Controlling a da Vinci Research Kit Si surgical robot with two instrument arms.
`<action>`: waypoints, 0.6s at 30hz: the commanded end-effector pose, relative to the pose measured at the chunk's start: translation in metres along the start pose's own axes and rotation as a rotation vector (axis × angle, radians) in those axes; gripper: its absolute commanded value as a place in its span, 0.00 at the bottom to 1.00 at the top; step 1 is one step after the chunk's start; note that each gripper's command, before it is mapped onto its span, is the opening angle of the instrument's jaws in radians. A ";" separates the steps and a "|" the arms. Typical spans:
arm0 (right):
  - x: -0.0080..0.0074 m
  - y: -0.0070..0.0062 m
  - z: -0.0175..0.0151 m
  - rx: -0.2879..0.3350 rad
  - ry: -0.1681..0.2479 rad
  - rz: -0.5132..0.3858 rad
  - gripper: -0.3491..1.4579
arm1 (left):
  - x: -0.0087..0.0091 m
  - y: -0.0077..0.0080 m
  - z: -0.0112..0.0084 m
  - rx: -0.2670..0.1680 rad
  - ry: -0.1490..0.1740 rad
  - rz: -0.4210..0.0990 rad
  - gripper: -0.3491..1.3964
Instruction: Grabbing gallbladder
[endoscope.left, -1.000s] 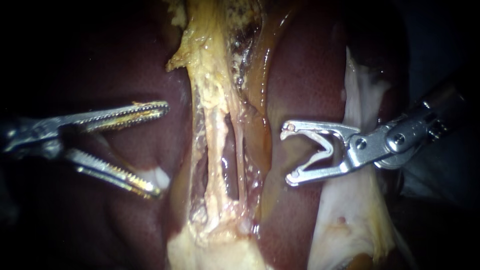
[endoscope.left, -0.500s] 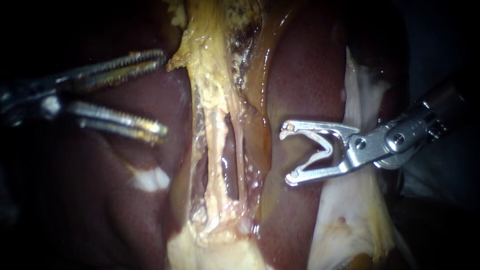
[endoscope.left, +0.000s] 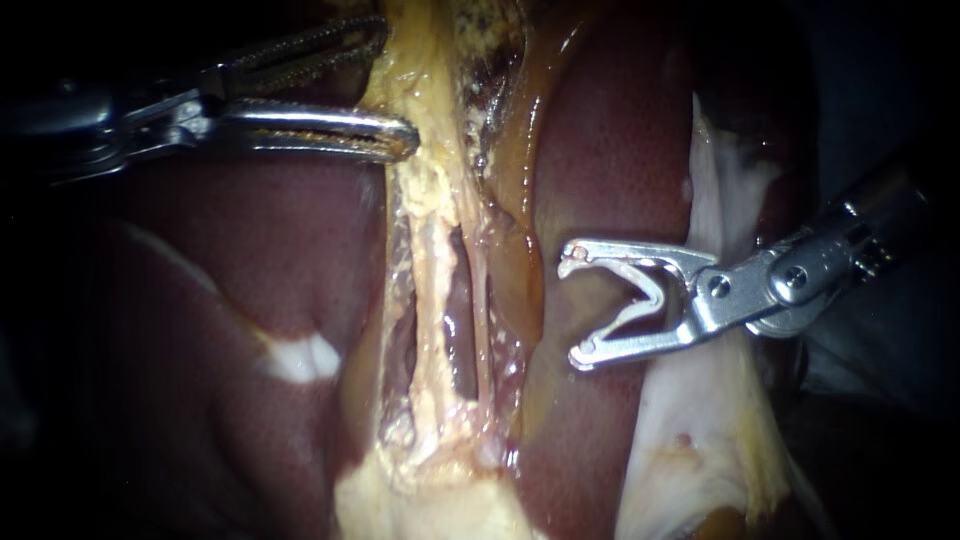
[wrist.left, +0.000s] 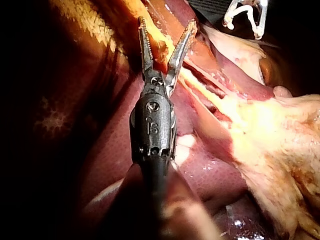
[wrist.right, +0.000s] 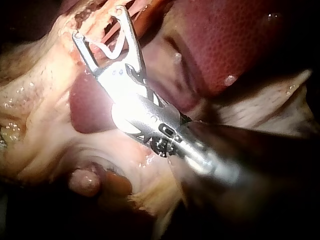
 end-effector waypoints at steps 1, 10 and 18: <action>0.0000 0.0000 0.0000 0.000 0.000 0.000 0.51 | 0.0001 0.0001 0.0000 0.002 0.007 -0.014 0.44; 0.0000 0.0000 0.0001 0.000 0.000 0.000 0.51 | 0.0026 -0.0002 0.0003 0.003 0.071 -0.100 0.22; 0.0001 -0.0001 0.0001 0.001 0.001 0.000 0.51 | 0.0029 0.0000 -0.0007 0.006 0.132 -0.139 0.00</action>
